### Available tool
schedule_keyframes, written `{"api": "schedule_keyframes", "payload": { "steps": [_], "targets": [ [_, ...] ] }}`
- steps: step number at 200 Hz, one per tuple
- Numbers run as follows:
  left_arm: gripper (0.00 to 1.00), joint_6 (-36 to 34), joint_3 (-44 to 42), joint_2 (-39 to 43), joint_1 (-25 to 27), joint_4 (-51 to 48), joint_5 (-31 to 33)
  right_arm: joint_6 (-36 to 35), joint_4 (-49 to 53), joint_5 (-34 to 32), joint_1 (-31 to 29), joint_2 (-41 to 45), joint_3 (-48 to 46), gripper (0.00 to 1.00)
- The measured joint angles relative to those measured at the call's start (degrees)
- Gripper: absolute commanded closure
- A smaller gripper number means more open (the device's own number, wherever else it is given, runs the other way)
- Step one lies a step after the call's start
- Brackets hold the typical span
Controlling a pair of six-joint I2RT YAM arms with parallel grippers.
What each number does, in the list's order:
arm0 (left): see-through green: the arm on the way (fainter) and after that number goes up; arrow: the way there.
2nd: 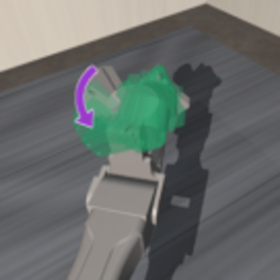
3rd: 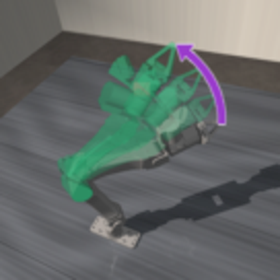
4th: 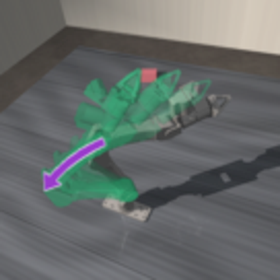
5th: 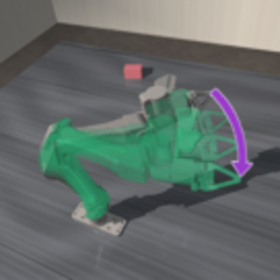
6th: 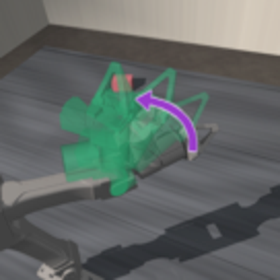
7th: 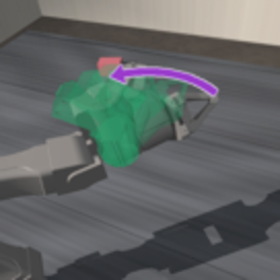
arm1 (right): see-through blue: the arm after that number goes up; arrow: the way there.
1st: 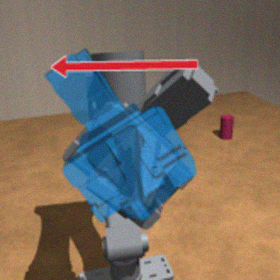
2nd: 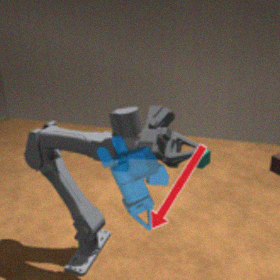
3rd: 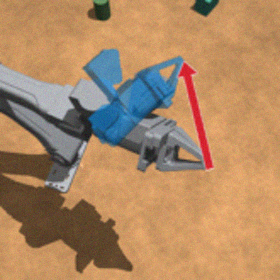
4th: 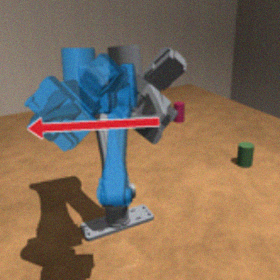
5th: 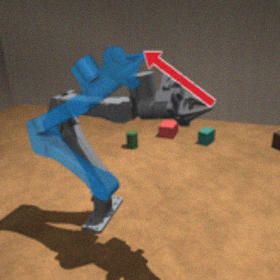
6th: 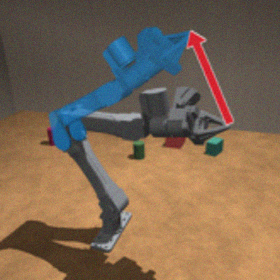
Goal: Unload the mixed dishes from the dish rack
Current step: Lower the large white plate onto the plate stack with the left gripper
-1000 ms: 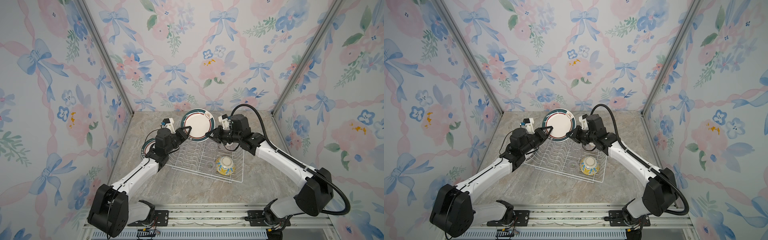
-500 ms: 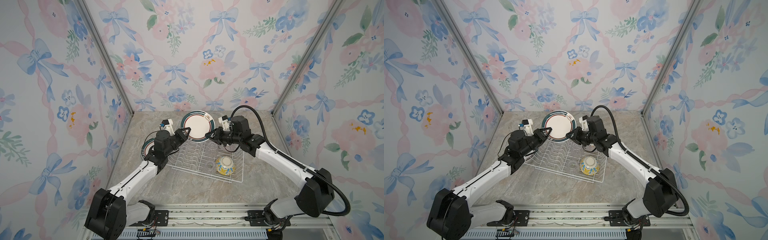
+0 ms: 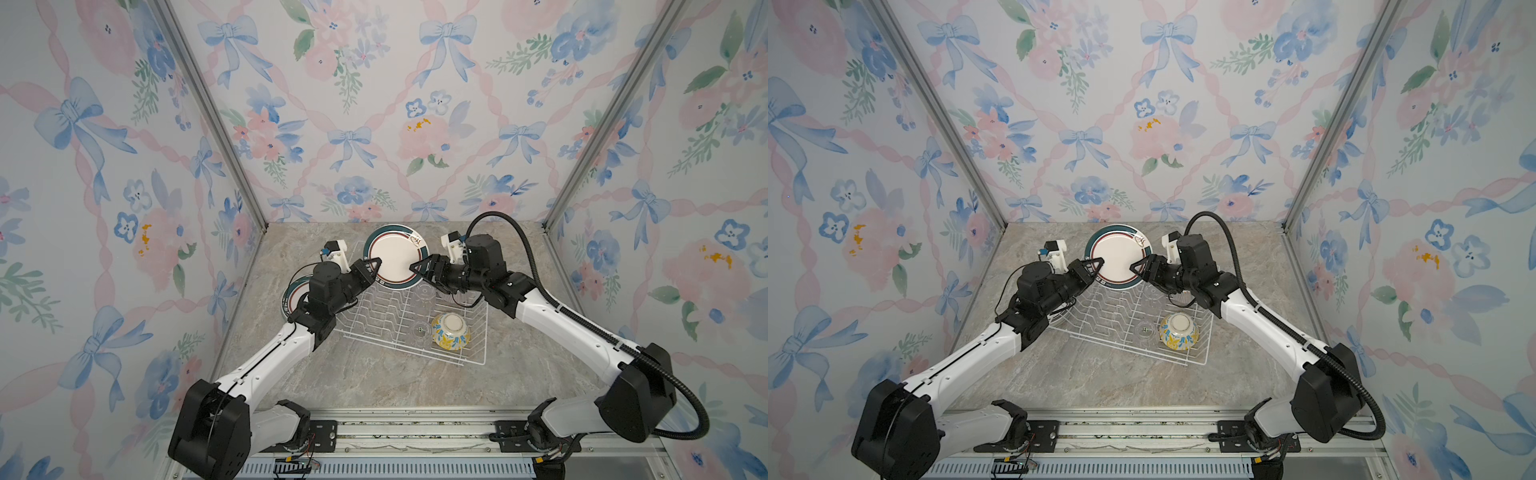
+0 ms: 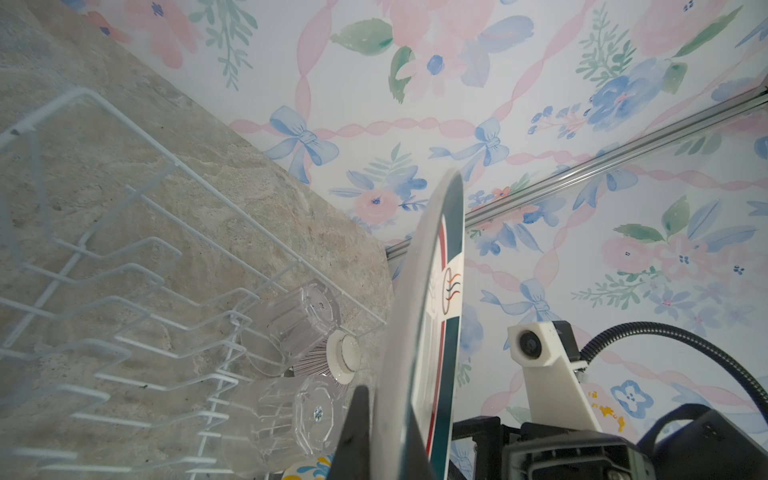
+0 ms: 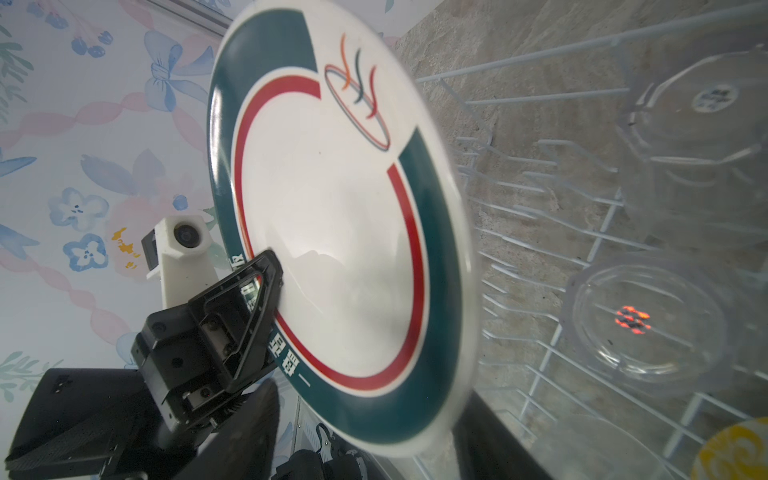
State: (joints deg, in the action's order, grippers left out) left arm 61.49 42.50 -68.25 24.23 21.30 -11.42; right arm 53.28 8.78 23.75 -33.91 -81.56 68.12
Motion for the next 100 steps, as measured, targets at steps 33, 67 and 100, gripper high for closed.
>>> {"api": "schedule_keyframes", "payload": {
  "steps": [33, 67, 100],
  "targets": [
    [1.00, 0.04, -1.49, 0.74, 0.00, -0.44, 0.52, -0.50, 0.70, -0.92, 0.00, 1.53, -1.03, 0.28],
    [1.00, -0.42, -2.03, 1.05, 0.00, -2.23, 1.60, -1.66, 0.90, -2.19, 0.02, 3.54, -1.33, 0.28],
    [1.00, -1.05, -2.23, 2.03, 0.00, -3.93, 2.49, -2.54, 2.10, -3.56, 0.02, 5.95, -2.25, 0.27]
  ]
}}
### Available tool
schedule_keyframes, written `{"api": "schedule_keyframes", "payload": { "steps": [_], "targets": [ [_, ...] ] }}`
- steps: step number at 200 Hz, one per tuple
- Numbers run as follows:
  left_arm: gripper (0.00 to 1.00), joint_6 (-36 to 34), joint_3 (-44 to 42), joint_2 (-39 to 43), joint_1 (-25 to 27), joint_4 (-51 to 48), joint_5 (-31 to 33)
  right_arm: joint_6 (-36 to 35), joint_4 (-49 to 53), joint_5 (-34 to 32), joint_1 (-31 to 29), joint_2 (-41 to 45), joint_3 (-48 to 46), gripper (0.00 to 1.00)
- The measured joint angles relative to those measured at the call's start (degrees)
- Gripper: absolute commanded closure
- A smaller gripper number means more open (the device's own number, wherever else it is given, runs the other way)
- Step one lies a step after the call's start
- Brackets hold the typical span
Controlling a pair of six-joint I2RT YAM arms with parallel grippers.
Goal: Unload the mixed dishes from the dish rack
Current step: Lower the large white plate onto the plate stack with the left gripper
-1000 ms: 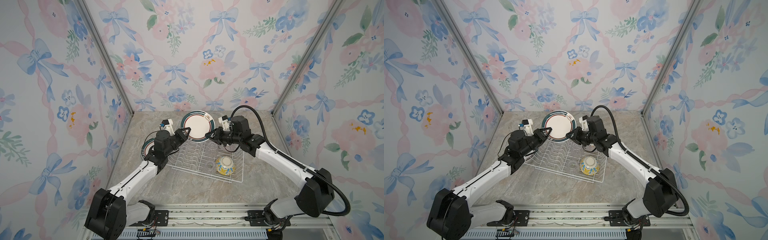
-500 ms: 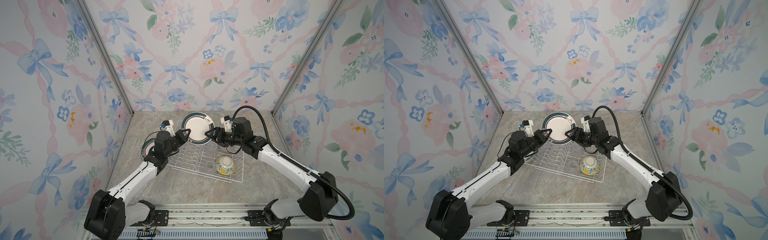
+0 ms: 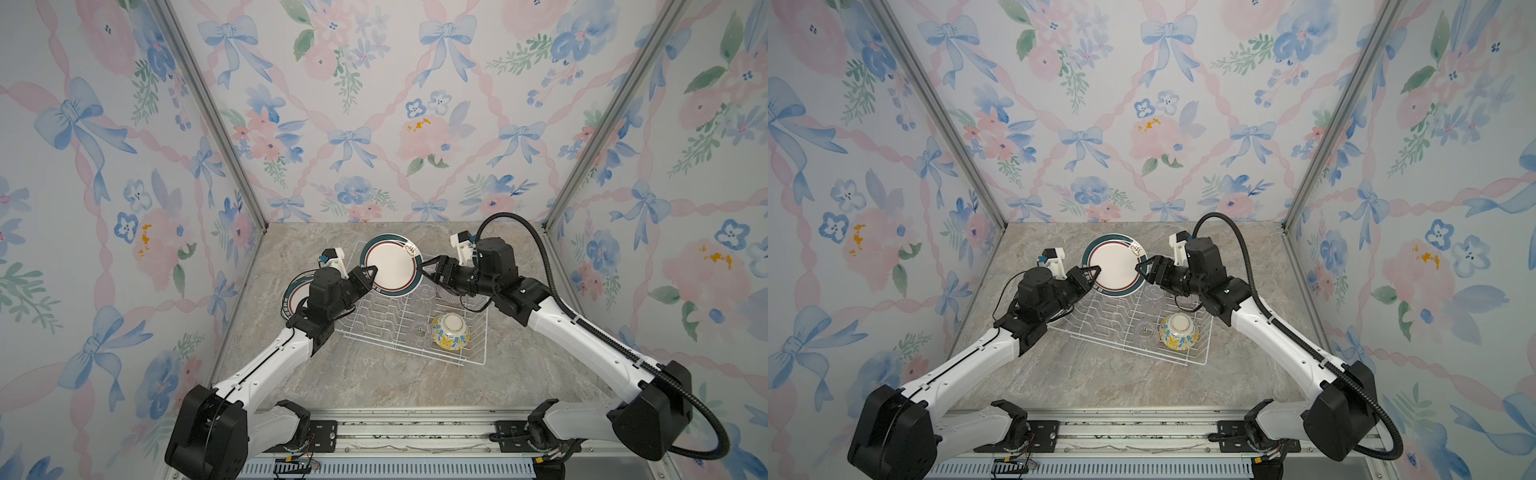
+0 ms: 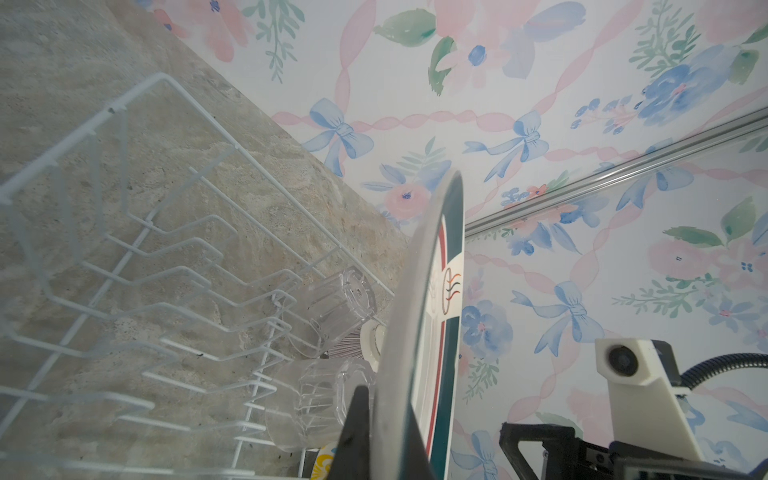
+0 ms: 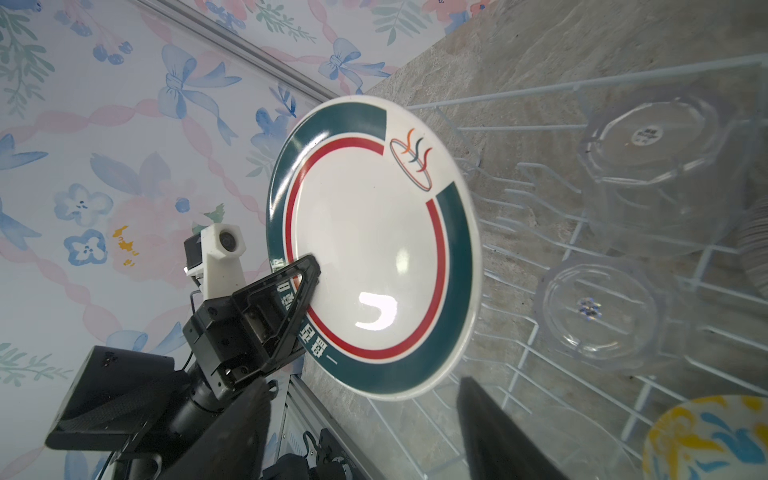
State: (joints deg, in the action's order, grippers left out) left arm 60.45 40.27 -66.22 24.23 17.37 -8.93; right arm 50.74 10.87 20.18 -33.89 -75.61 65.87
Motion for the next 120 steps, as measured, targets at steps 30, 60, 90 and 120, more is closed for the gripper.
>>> {"api": "schedule_keyframes", "payload": {
  "steps": [30, 60, 90, 120],
  "targets": [
    [1.00, -0.68, 0.02, 1.36, -0.92, -2.36, 0.13, -1.18, 1.66, -2.32, 0.00, 3.28, -2.34, 0.27],
    [1.00, -1.27, 0.20, 2.27, -5.64, -5.62, -1.51, -2.86, 4.92, -5.73, 0.00, 7.67, -4.50, 0.26],
    [1.00, -2.05, 1.49, 4.83, -15.02, -11.19, -2.71, -4.83, 7.96, -9.16, -0.02, 13.27, -6.49, 0.26],
    [1.00, -3.45, 1.53, 10.12, -25.55, -15.65, -3.10, -6.60, 11.19, -12.44, -0.02, 18.05, -8.28, 0.25]
  ]
}}
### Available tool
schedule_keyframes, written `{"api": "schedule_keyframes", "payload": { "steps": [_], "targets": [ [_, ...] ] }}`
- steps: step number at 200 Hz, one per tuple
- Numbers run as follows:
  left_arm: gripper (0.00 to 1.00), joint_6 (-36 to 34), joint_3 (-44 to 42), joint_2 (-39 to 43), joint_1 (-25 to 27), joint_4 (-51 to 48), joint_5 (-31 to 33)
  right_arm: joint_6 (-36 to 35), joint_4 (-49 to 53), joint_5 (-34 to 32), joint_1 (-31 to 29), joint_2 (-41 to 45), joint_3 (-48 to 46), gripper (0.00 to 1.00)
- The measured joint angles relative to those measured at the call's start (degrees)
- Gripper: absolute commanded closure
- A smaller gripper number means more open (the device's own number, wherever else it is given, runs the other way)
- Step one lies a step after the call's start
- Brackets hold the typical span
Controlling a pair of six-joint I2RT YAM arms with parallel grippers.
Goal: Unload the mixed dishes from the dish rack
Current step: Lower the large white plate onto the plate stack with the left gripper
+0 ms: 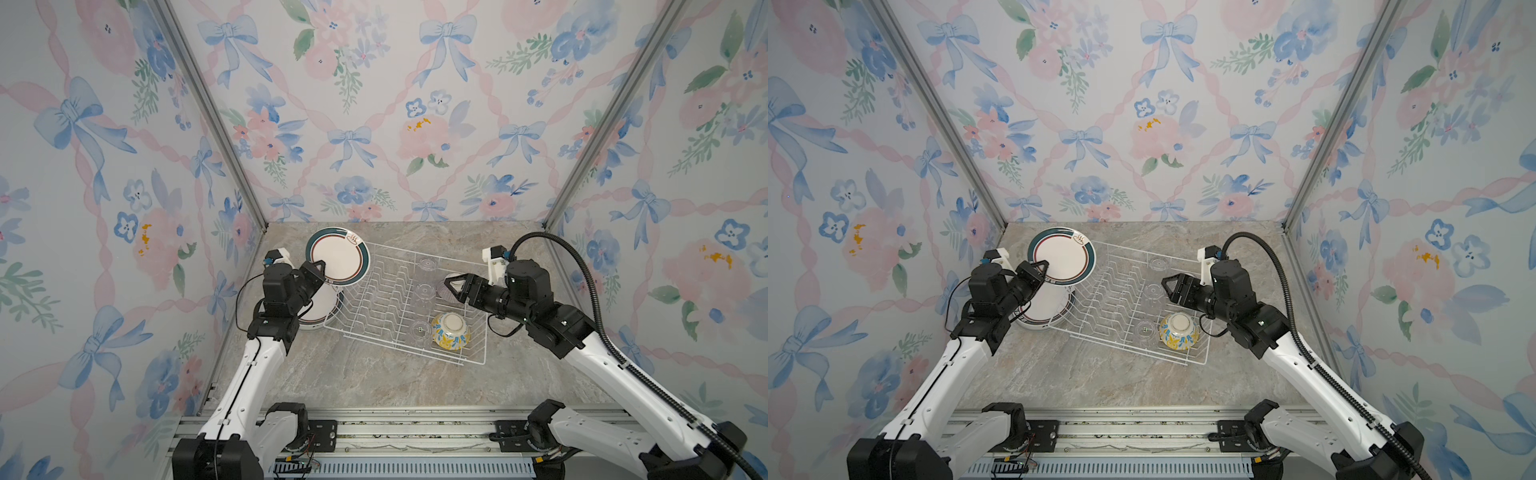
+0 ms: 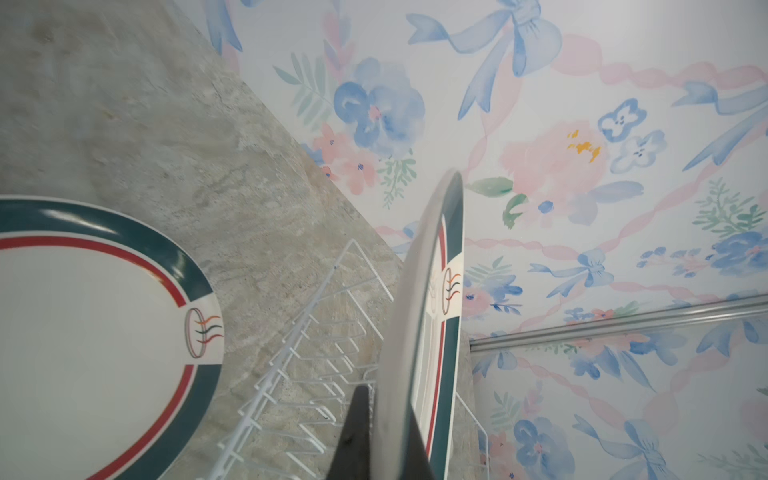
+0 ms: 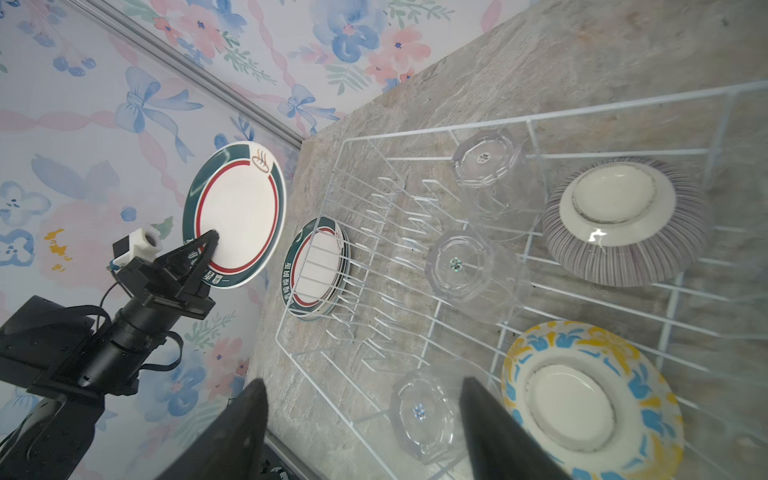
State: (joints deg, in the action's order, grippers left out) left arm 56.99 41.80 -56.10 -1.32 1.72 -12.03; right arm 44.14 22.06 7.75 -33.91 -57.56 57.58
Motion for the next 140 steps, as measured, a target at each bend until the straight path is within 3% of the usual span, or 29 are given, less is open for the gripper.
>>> {"api": "schedule_keyframes", "payload": {
  "steps": [79, 100, 140],
  "targets": [
    [1.00, -2.64, -2.99, 0.39, -22.58, -4.33, -4.70, -4.00, 6.08, -3.65, 0.00, 5.05, -0.26, 0.22],
    [1.00, -3.28, -4.57, -0.90, -25.35, -5.05, -6.08, -4.76, 7.37, -4.42, 0.00, 6.03, -0.39, 0.22],
    [1.00, -4.68, -6.19, -2.58, -25.73, -5.81, -8.52, -5.66, 8.31, -5.77, 0.00, 6.62, -0.74, 0.18]
  ]
}}
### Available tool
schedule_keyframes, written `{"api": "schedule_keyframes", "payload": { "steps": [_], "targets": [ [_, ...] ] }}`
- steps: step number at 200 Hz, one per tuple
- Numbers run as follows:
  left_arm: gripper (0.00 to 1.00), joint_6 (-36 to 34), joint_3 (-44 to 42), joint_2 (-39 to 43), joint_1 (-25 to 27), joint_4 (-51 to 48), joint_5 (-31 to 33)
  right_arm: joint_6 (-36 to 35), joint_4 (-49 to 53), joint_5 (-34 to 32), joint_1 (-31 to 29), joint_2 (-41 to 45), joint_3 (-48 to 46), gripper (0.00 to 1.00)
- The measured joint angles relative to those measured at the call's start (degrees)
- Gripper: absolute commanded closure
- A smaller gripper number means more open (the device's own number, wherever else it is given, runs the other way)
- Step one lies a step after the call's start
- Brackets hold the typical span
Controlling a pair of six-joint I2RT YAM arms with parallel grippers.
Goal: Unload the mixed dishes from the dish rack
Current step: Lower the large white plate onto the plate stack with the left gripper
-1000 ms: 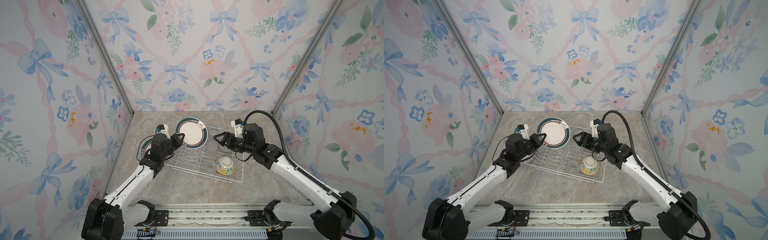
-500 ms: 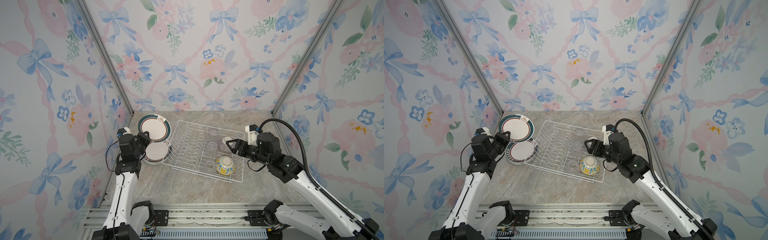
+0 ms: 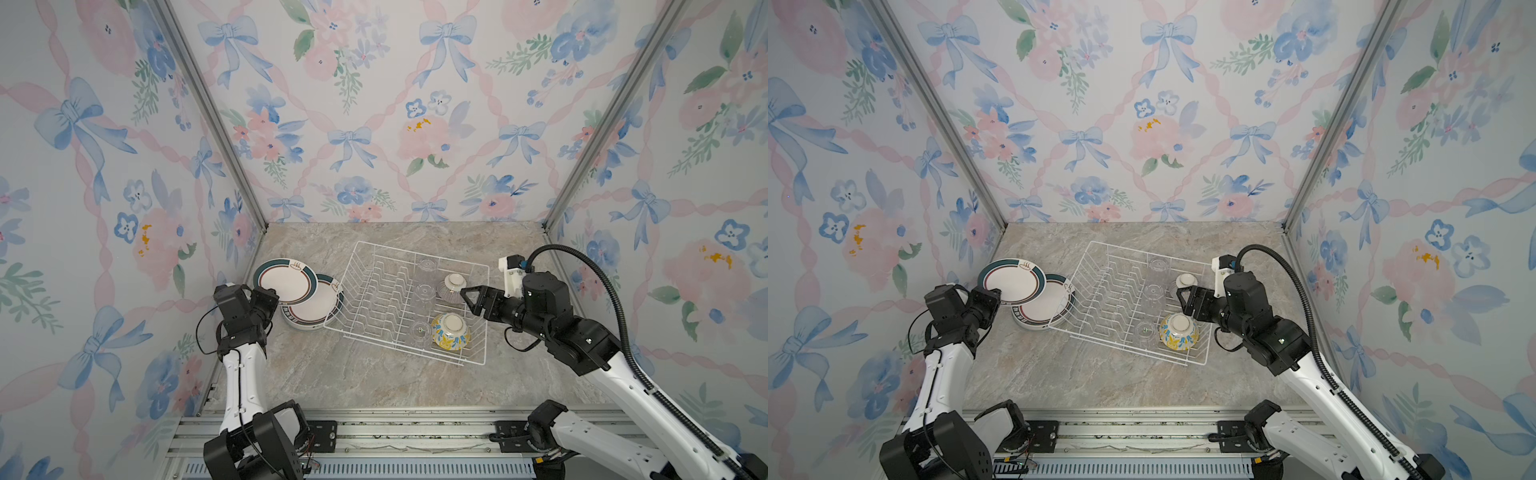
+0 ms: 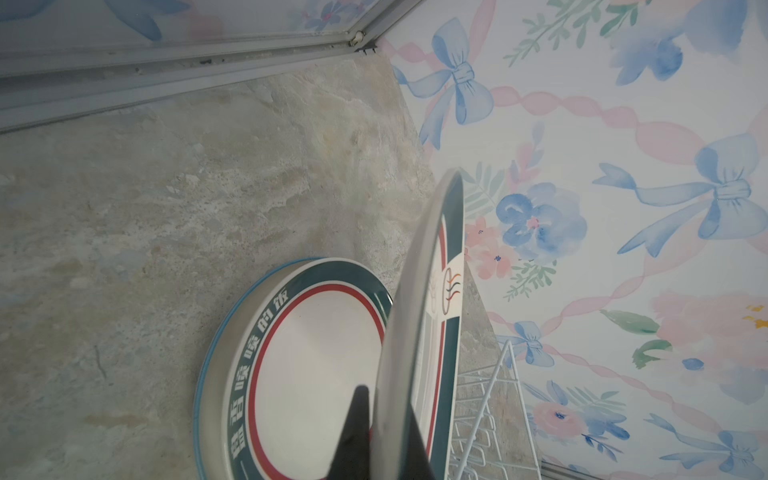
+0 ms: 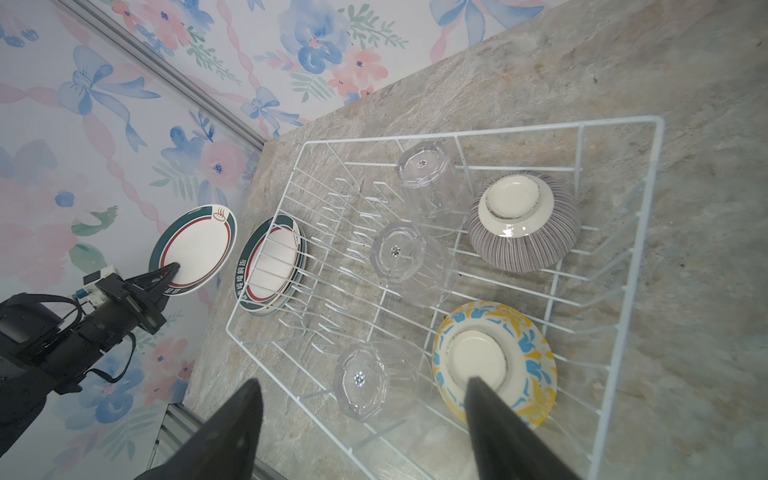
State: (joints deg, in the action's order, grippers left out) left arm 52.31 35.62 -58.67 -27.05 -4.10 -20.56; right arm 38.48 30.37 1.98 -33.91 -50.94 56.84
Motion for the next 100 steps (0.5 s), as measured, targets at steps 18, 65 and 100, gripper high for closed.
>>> {"api": "schedule_keyframes", "payload": {
  "steps": [18, 65, 100],
  "targets": [
    [1.00, -0.79, -0.20, 0.00, 0.00, 0.02, -0.59, -0.02, 0.28, -0.57, 0.00, 0.24, -0.50, 0.07],
    [1.00, -2.08, -2.36, 0.00, 0.00, 0.13, -1.66, -0.22, 1.55, -2.16, 0.00, 1.73, -1.92, 0.03],
    [1.00, -2.84, -4.00, 0.00, 0.00, 0.07, -2.10, -0.20, 2.08, -2.73, 0.00, 2.08, -2.12, 0.03]
  ]
}}
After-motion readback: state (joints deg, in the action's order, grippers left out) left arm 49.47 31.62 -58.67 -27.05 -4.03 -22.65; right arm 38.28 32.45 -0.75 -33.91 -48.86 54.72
